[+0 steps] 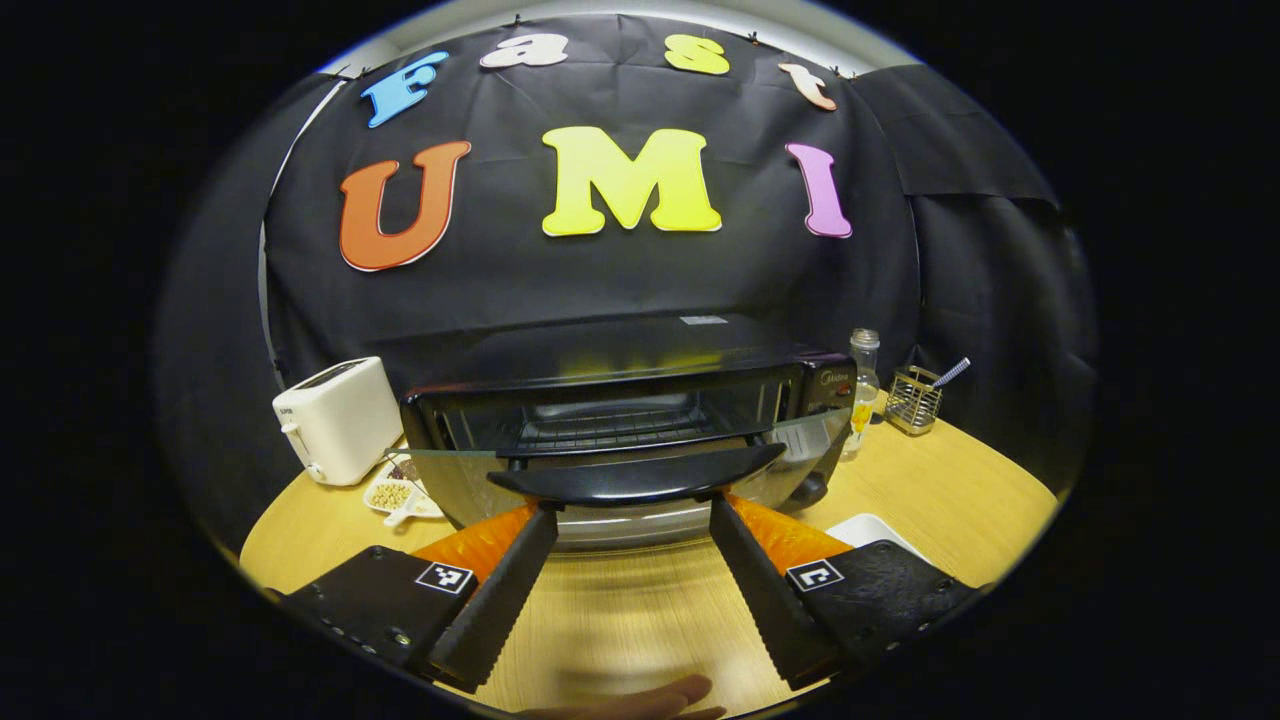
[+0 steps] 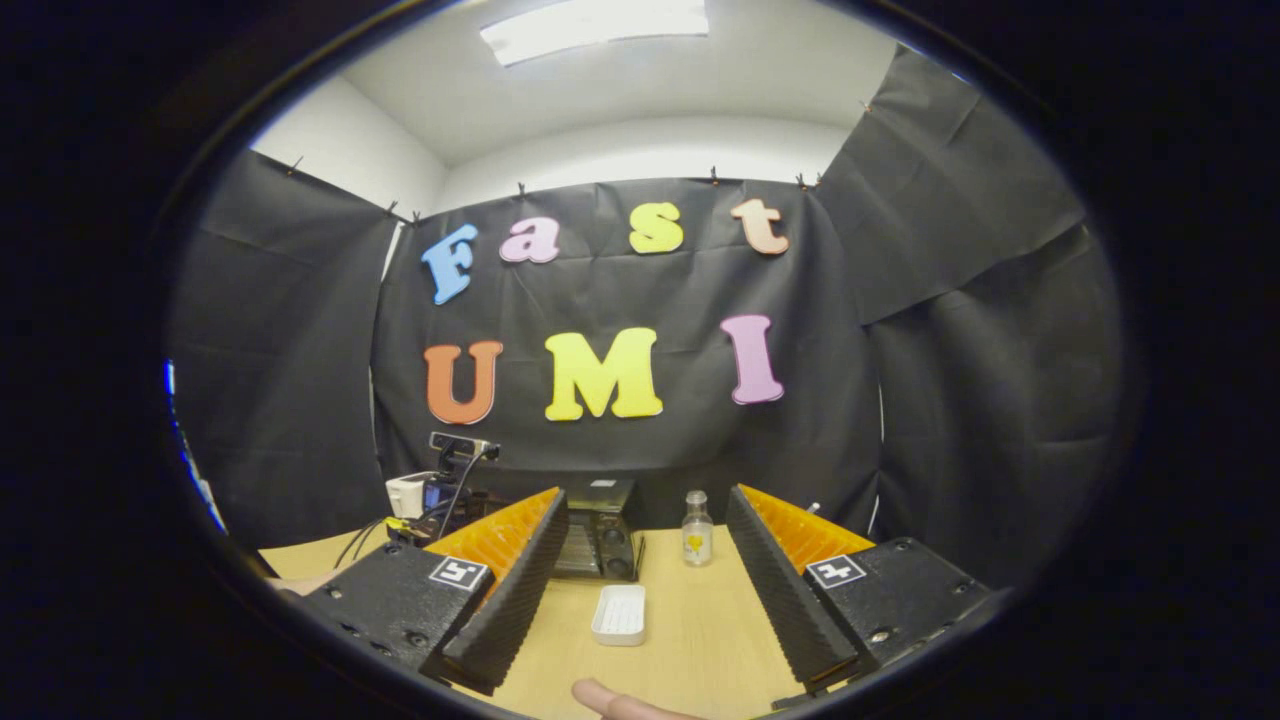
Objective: Open the electric oven with the left hand, put the food in, and close the electric oven.
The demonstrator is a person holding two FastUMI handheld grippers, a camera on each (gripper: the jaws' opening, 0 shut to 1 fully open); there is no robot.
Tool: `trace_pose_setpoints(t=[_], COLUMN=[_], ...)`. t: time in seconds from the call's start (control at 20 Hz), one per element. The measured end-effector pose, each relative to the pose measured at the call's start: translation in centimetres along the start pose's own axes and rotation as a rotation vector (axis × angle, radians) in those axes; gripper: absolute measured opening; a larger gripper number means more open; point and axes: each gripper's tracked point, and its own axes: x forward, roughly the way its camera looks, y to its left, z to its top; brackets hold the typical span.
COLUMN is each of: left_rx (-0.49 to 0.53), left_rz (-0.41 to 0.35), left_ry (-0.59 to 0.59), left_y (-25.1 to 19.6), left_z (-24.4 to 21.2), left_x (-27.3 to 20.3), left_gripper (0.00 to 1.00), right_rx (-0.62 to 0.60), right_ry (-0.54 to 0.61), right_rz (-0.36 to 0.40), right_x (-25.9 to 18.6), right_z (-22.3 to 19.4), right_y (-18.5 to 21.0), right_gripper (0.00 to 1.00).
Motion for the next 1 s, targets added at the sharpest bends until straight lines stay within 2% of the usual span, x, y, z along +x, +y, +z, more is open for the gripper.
trace_pose_setpoints(t=[0.15, 0.35, 0.4, 0.45, 0.65, 0.8, 1.0], left_rx=[-0.066, -0.101, -0.102, -0.104, -0.068, -0.012, -0.027], left_rz=[-0.019, -0.014, -0.023, -0.024, 0.013, 0.016, 0.021], left_ry=[-0.03, -0.05, -0.061, -0.082, -0.176, -0.245, -0.268], left_y=[-0.4, -0.3, -0.5, -0.6, -0.5, -1.4, -2.2], left_z=[1.5, 3.5, 4.2, 4.9, 7.7, 10.0, 10.9], left_x=[0.0, -2.5, -3.6, -4.9, -11.3, -16.7, -22.0], left_gripper=[0.98, 0.97, 0.97, 0.97, 0.96, 0.96, 0.96], right_rx=[-0.001, -0.01, -0.011, -0.011, -0.03, -0.029, -0.026], right_ry=[0.001, 0.0, -0.001, -0.003, -0.004, -0.008, -0.004], right_rz=[-0.014, -0.031, -0.03, -0.029, -0.034, -0.066, -0.075], right_x=[-0.1, -0.2, -0.3, -0.4, -0.5, -0.6, -0.8], right_z=[0.0, 0.3, 0.4, 0.6, 0.8, 0.9, 0.9], right_y=[-0.4, -0.4, -0.2, 0.0, 0.2, -0.3, -0.4], right_gripper=[0.96, 0.96, 1.0, 0.96, 0.96, 0.96, 0.96])
